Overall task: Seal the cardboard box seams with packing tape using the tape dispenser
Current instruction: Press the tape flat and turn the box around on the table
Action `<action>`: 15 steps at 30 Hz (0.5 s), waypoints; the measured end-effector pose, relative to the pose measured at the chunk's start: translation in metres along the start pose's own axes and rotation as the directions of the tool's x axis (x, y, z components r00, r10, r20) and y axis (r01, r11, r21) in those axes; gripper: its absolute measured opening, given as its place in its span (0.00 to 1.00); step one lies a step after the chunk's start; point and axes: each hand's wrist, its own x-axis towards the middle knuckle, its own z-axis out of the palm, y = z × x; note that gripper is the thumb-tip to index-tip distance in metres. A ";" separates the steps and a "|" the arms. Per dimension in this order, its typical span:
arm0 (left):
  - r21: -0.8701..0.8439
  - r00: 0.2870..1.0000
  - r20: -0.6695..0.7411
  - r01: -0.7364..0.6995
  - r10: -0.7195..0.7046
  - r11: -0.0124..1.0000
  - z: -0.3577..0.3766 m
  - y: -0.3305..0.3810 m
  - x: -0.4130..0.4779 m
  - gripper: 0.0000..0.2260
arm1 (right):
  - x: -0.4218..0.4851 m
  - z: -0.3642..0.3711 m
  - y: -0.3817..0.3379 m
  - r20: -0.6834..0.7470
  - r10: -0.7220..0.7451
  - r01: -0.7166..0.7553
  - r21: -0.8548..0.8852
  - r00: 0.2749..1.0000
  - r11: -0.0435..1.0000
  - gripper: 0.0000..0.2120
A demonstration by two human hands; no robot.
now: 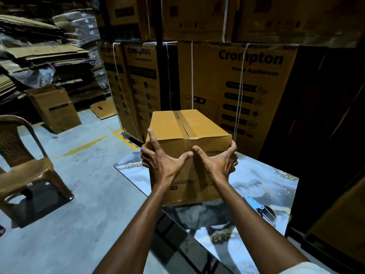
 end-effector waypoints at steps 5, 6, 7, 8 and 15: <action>-0.108 0.984 -0.031 0.171 -0.175 0.979 0.008 0.008 0.002 0.67 | -0.003 0.009 0.017 0.034 -0.046 0.047 -0.034 0.998 0.998 0.64; -0.100 0.981 -0.038 0.185 -0.190 0.978 0.009 0.008 0.002 0.68 | -0.002 0.009 0.019 0.041 -0.053 0.055 -0.045 0.998 0.997 0.64; -0.090 0.980 -0.042 0.189 -0.194 0.978 0.011 0.007 0.002 0.70 | -0.001 0.009 0.022 0.047 -0.056 0.058 -0.055 0.997 0.997 0.63; -0.083 0.982 -0.039 0.184 -0.187 0.980 0.013 0.005 0.001 0.71 | 0.001 0.009 0.025 0.053 -0.050 0.054 -0.066 0.997 0.996 0.64; -0.047 0.988 0.041 0.153 -0.151 0.987 0.022 -0.025 -0.012 0.72 | -0.009 0.010 0.050 0.117 0.041 -0.024 -0.141 0.992 0.990 0.69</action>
